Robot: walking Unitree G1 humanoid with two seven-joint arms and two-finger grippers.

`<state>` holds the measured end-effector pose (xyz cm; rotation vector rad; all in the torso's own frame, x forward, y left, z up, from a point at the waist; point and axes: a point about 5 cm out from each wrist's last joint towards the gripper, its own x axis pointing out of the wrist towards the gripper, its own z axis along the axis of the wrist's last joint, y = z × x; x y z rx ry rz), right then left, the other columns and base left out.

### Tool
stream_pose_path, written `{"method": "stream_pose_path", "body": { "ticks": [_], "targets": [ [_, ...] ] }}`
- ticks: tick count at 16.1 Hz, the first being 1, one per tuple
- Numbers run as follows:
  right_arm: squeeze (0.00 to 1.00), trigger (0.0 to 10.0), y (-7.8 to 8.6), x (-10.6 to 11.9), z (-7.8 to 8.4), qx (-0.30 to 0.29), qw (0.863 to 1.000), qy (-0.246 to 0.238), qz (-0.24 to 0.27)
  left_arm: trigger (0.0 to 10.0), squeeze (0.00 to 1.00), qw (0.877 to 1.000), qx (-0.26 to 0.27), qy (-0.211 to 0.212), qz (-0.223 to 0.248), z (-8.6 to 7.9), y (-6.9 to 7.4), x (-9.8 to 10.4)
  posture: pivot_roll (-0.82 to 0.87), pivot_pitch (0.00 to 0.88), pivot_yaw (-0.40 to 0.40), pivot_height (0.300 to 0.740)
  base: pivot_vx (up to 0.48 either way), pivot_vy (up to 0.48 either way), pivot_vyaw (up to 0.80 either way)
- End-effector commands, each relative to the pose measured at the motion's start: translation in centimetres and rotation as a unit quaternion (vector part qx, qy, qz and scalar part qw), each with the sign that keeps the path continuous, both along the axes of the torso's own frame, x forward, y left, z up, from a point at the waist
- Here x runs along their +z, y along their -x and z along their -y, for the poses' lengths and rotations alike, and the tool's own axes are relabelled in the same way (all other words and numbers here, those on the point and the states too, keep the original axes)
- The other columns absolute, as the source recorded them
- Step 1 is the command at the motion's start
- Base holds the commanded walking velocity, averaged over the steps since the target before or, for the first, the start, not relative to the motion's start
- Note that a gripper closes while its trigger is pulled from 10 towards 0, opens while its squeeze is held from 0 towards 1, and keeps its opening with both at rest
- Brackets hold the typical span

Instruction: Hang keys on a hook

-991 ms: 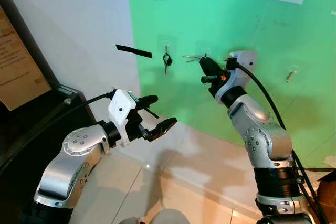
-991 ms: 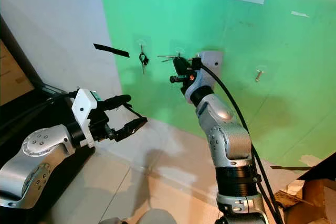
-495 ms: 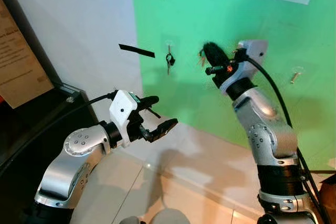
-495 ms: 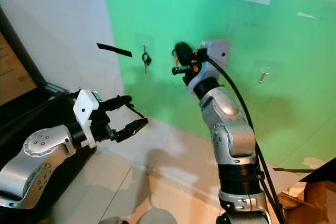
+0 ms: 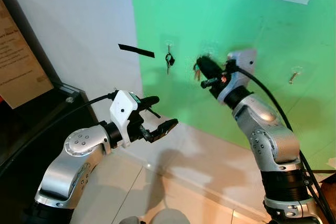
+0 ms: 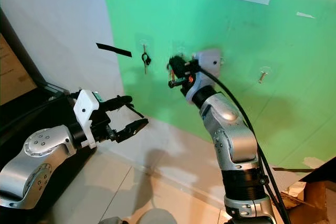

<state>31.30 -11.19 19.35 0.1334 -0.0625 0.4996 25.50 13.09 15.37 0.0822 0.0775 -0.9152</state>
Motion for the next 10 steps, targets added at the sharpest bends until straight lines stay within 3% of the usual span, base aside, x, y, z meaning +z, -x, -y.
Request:
{"method": "stream_pose_path", "body": {
  "ticks": [1,10],
  "targets": [
    [0.00,10.0,-0.1,-0.4,0.1,-0.009,1.000,0.004,-0.012,10.0,0.00,1.000,-0.006,-0.003,0.013,0.3,0.1,0.6,-0.03,0.000,0.010,0.740,0.000,0.000,0.00],
    [0.00,10.0,-0.9,0.6,1.4,-0.069,0.997,-0.033,-0.003,10.0,0.00,1.000,-0.004,-0.001,0.013,0.3,0.1,0.6,-0.03,0.000,0.006,0.740,0.000,0.000,0.00]
  ]
}}
